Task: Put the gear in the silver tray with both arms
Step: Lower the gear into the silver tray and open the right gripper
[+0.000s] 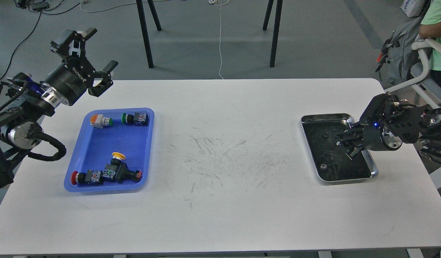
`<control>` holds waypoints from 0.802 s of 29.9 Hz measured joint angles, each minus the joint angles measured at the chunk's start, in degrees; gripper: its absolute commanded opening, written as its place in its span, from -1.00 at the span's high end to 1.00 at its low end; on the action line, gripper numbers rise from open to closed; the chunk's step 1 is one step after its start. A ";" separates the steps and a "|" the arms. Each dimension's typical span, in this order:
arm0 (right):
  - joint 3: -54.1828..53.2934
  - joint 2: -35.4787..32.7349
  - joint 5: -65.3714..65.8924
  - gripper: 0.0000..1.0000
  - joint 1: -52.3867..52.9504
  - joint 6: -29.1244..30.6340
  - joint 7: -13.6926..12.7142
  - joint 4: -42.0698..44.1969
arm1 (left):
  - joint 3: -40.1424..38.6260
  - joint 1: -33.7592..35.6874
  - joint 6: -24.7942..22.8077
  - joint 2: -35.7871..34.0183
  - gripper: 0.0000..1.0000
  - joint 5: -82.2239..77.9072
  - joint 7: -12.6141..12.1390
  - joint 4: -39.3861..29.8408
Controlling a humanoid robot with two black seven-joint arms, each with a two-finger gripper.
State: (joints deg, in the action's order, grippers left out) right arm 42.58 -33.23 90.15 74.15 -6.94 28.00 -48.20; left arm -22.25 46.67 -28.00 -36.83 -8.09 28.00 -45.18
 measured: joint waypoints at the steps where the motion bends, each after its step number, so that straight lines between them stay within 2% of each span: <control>1: 0.05 -0.32 0.43 0.95 0.21 -0.01 0.00 -0.87 | 0.01 -0.09 0.00 0.00 -1.00 0.00 0.00 0.00; 10: 0.38 -1.45 2.44 0.94 1.84 -0.01 0.00 -4.12 | 0.08 -0.38 0.00 -0.10 -1.00 0.00 0.00 0.01; 24: 1.98 -1.84 3.05 0.89 0.35 -0.01 0.00 -3.95 | 0.10 -0.52 0.00 -0.10 -1.00 0.00 0.00 0.00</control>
State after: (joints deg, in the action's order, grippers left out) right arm 44.56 -35.07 93.20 74.50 -6.95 28.00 -52.15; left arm -22.14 46.14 -28.00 -36.93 -8.09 28.00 -45.18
